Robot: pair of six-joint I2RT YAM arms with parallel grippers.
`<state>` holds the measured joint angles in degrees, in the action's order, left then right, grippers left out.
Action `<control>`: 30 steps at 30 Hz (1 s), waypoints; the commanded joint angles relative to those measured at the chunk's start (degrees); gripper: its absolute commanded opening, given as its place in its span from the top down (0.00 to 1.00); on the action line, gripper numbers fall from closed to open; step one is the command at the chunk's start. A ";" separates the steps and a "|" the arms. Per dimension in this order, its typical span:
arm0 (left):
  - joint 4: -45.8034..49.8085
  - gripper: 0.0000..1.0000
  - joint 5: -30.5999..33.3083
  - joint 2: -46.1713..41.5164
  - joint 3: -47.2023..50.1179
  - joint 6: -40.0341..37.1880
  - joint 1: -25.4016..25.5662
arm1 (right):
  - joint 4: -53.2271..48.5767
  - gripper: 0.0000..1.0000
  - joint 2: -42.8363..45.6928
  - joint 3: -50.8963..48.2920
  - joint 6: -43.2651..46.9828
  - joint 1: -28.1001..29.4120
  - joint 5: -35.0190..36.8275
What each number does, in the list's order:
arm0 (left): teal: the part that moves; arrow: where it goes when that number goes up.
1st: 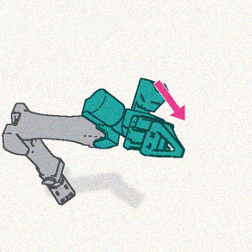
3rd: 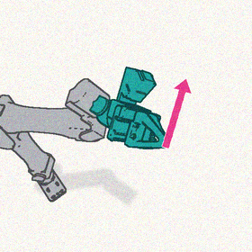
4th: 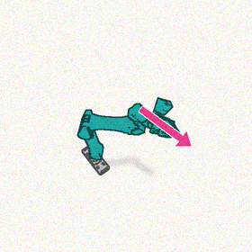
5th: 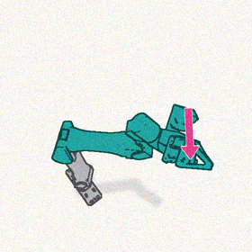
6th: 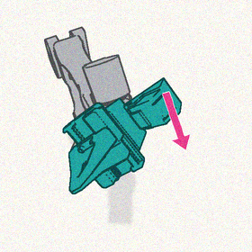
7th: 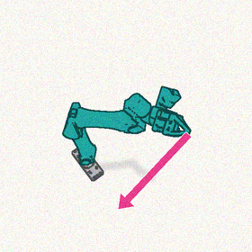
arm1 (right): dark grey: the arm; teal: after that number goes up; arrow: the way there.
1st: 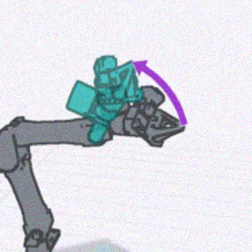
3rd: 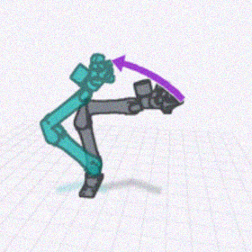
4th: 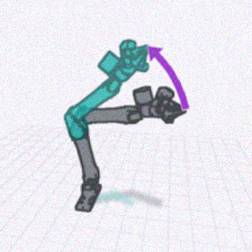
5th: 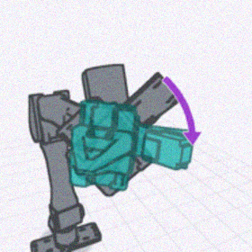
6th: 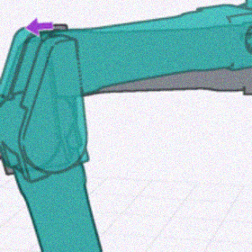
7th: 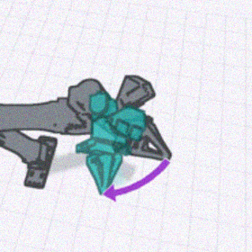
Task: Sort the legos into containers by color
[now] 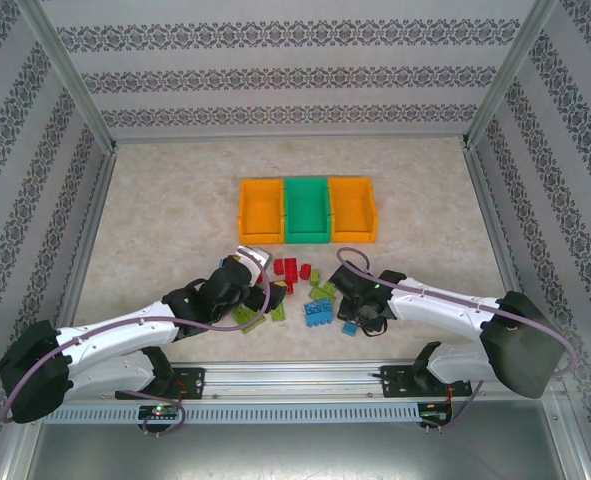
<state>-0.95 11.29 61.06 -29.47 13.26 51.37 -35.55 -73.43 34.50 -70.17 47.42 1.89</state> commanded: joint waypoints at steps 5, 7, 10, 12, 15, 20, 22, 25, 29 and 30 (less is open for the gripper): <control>-1.73 0.01 1.46 -0.87 -0.04 -1.13 0.73 | -3.92 0.74 -1.59 1.84 2.89 0.39 2.11; -1.63 0.01 1.66 -0.81 -0.07 -1.12 0.68 | -5.24 0.76 -1.01 2.06 3.69 0.19 3.21; -1.17 0.01 3.00 -0.60 -0.19 -0.66 0.66 | -7.62 0.76 1.82 2.49 4.44 -0.61 5.57; -0.98 0.01 3.62 -0.73 -0.20 -0.18 0.69 | -9.18 0.77 4.41 3.36 5.57 -1.09 7.24; -0.92 0.01 4.33 -0.54 -0.08 1.10 0.66 | -11.14 0.77 7.57 5.38 8.69 -2.51 8.29; 0.61 0.01 7.25 0.20 -0.81 4.12 0.66 | -11.62 0.77 8.68 11.19 16.17 -4.34 10.68; 1.57 0.01 8.99 0.46 -1.21 5.68 0.67 | -9.83 0.77 7.29 13.70 20.18 -5.91 10.88; 2.98 0.01 11.27 0.55 -1.79 7.55 0.57 | -5.46 0.77 2.66 19.00 26.87 -9.00 9.36; 5.34 0.01 11.98 0.64 -2.92 9.09 0.40 | 0.00 0.77 -7.03 29.04 35.56 -11.57 7.59; 5.87 0.01 12.15 0.77 -3.16 9.68 0.28 | 1.34 0.77 -9.62 31.36 37.30 -12.05 7.30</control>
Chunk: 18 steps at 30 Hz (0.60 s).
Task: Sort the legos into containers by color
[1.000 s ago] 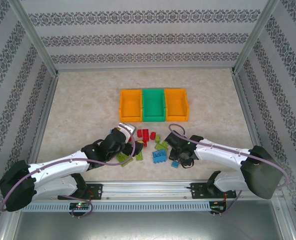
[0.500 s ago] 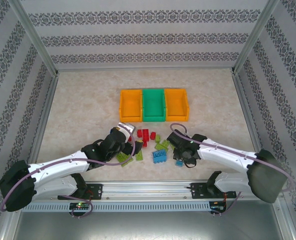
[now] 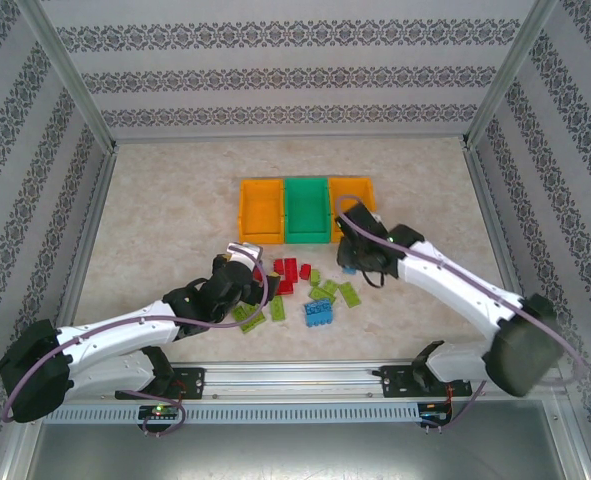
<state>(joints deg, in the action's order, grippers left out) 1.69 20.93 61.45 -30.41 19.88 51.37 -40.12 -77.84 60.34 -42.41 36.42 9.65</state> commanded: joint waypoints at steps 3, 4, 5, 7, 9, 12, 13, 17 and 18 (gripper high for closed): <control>5.30 0.01 2.84 1.73 -3.19 4.92 0.04 | 9.66 0.77 -13.98 12.82 13.65 -3.08 -2.23; 6.24 0.01 2.88 2.41 -3.80 5.58 -0.04 | 10.57 0.77 -16.96 15.43 14.55 -3.87 -3.30; 7.13 0.01 2.83 3.12 -4.29 6.14 -0.05 | 11.16 0.77 -19.47 17.57 14.91 -4.43 -4.13; 8.50 0.01 2.48 4.48 -5.40 6.93 -0.05 | 12.31 0.77 -23.82 21.68 15.65 -5.45 -6.06; 9.59 0.01 2.24 5.64 -6.41 7.41 -0.15 | 13.11 0.75 -28.13 25.69 16.33 -6.05 -7.22; 10.00 0.01 2.41 6.66 -7.22 8.06 -0.13 | 10.95 0.73 -34.56 32.25 16.99 -7.03 -9.34; 10.06 0.01 2.31 6.79 -7.42 8.16 -0.18 | 10.45 0.73 -36.28 33.99 17.00 -7.41 -9.61; 10.43 0.01 2.59 6.29 -7.36 8.45 -0.14 | 10.40 0.56 -40.21 36.83 16.92 -8.19 -10.43; 10.43 0.01 2.81 6.15 -7.23 8.50 -0.22 | 10.45 0.52 -40.73 37.25 16.94 -8.26 -10.97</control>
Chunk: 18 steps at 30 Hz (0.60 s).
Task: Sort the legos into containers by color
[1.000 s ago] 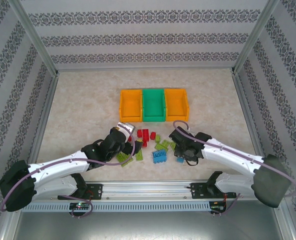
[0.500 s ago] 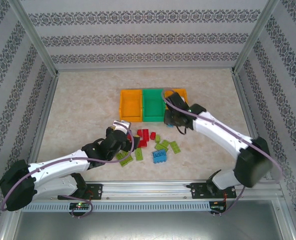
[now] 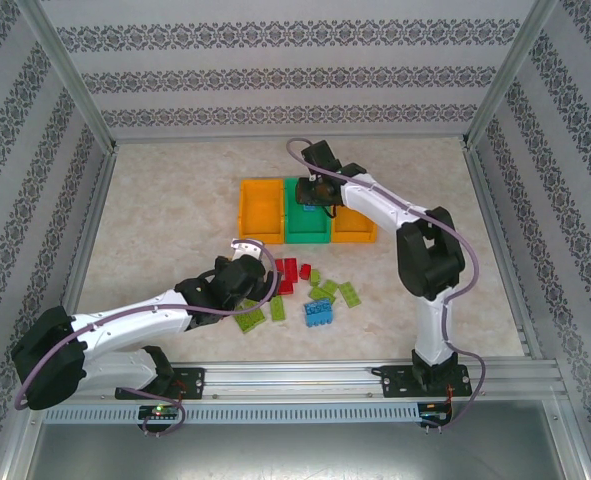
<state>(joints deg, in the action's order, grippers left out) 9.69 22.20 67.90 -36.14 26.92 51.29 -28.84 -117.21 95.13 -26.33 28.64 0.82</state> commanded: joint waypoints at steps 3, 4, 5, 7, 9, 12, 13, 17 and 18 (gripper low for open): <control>2.49 0.01 1.99 -0.58 -1.26 1.75 -0.14 | -0.78 0.31 -1.43 2.68 1.27 -0.43 -3.09; 2.44 0.01 2.13 -0.59 -1.33 1.74 -0.14 | -0.56 0.28 -0.71 2.10 1.70 -0.28 -3.08; 2.60 0.01 2.06 -0.58 -1.47 1.82 -0.14 | -0.11 0.26 0.47 1.22 2.18 -0.03 -2.75; 2.72 0.01 2.27 -0.57 -1.50 1.75 -0.14 | 0.10 0.23 3.43 -0.94 2.99 0.57 -1.78; 2.75 0.01 2.51 -0.58 -1.49 1.76 -0.16 | -0.23 0.22 6.96 -3.85 4.02 1.70 -0.98; 3.17 0.01 3.42 -0.91 -1.65 1.61 -0.14 | -0.48 0.21 12.75 -10.21 7.62 3.74 -0.47; 3.22 0.01 3.56 -1.12 -1.65 1.51 -0.13 | -0.50 0.21 15.14 -13.66 9.66 4.68 0.07; 4.87 0.01 4.69 -2.47 -1.72 0.68 -0.42 | -0.21 0.21 23.10 -25.26 13.50 6.92 0.94; 5.66 0.01 4.99 -3.00 -1.70 0.76 -0.61 | 0.04 0.21 25.23 -27.74 13.89 7.29 0.62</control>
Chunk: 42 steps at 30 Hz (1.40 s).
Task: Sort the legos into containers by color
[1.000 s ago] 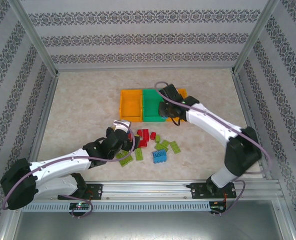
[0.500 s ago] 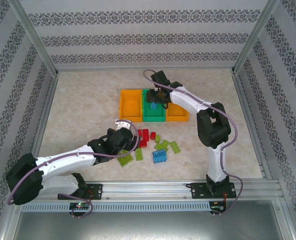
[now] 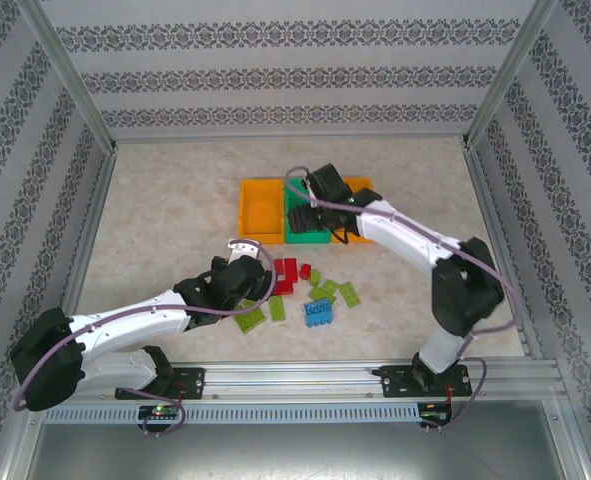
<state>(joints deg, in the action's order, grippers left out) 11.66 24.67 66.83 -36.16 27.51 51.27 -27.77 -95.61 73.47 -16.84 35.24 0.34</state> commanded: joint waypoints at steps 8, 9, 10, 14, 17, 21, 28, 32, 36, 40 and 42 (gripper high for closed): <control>6.34 0.01 0.32 -6.39 -0.13 2.35 -5.97 | 0.03 0.19 19.71 -22.85 10.14 7.14 -0.05; 6.87 0.01 -0.97 -6.55 -0.13 2.86 -7.52 | -1.11 0.20 20.43 -23.40 8.89 8.40 0.78; 7.33 0.01 -2.03 -6.62 -0.30 3.07 -8.79 | -1.97 0.20 20.84 -23.87 7.24 9.34 1.99; 11.00 0.01 -4.73 -5.93 -1.12 4.44 -14.06 | -3.60 0.22 21.26 -26.58 -2.79 11.69 5.79; 12.00 0.01 -8.87 -5.44 -0.97 3.93 -18.01 | -3.18 0.22 20.58 -28.13 -9.51 12.26 5.81; 12.86 0.00 -15.47 -3.13 -0.97 3.51 -23.96 | -0.65 0.23 20.12 -29.94 -14.12 13.61 7.83; 12.33 0.08 -19.71 0.76 -1.30 2.02 -26.37 | 0.79 0.21 20.64 -30.67 -15.29 13.66 8.96; 11.53 0.13 -21.67 2.21 -0.25 1.66 -27.25 | 0.79 0.21 20.64 -31.02 -15.26 13.70 9.06; 10.72 0.16 -22.02 3.37 0.68 2.01 -28.55 | 0.79 0.21 20.42 -30.94 -15.26 13.62 9.18; 9.53 0.24 -23.06 4.32 0.90 1.60 -29.34 | 0.52 0.21 19.97 -30.50 -15.31 13.61 9.37; 9.46 0.26 -22.91 5.07 0.58 1.12 -29.51 | 0.48 0.21 19.78 -30.41 -15.23 13.61 9.64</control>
<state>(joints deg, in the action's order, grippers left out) 21.96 2.59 71.09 -36.12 30.00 22.59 -27.14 -75.26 43.31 -31.40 48.53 8.16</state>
